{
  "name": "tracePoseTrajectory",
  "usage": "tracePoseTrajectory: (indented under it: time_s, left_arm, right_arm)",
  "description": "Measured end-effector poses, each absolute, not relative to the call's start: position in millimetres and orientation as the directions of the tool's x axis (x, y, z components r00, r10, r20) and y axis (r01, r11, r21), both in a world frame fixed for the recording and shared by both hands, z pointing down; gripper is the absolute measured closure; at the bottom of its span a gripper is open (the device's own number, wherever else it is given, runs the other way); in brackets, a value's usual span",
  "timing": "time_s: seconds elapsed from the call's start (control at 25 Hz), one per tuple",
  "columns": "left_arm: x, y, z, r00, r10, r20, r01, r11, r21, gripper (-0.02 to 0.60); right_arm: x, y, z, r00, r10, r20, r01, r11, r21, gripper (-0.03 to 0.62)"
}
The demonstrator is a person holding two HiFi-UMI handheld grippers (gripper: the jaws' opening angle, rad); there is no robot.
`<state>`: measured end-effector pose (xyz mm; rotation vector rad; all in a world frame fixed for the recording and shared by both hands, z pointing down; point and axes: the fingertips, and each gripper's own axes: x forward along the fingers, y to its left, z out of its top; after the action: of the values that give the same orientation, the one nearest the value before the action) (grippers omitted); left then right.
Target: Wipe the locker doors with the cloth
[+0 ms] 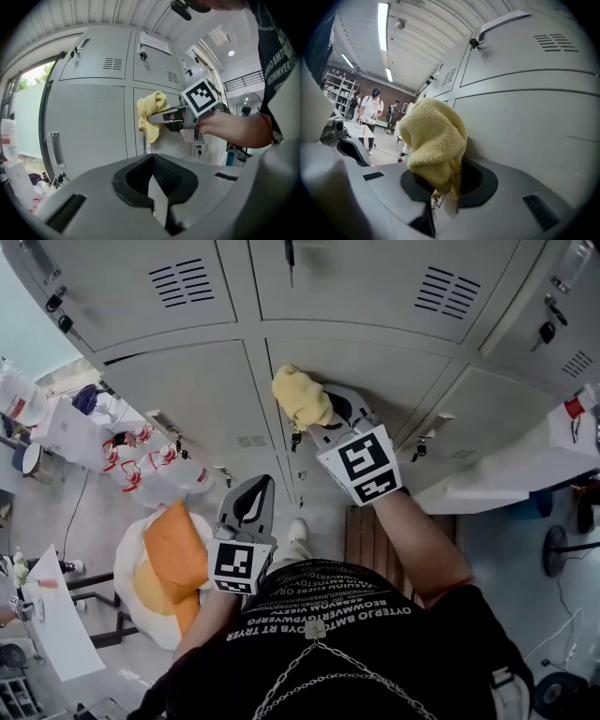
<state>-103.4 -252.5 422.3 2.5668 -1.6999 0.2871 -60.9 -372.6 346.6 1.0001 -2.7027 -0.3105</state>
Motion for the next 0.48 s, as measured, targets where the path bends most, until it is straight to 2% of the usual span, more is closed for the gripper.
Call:
tracePoseTrajectory:
  time_s: [0.48]
  left_arm:
    - [-87,-247,424,0.416,-0.891,0.183,-0.9,-0.433,-0.06,0.575]
  right_arm:
    - [16,-377,351,-0.639,-0.753,0.154,-0.705,0.654,0.273,0.513]
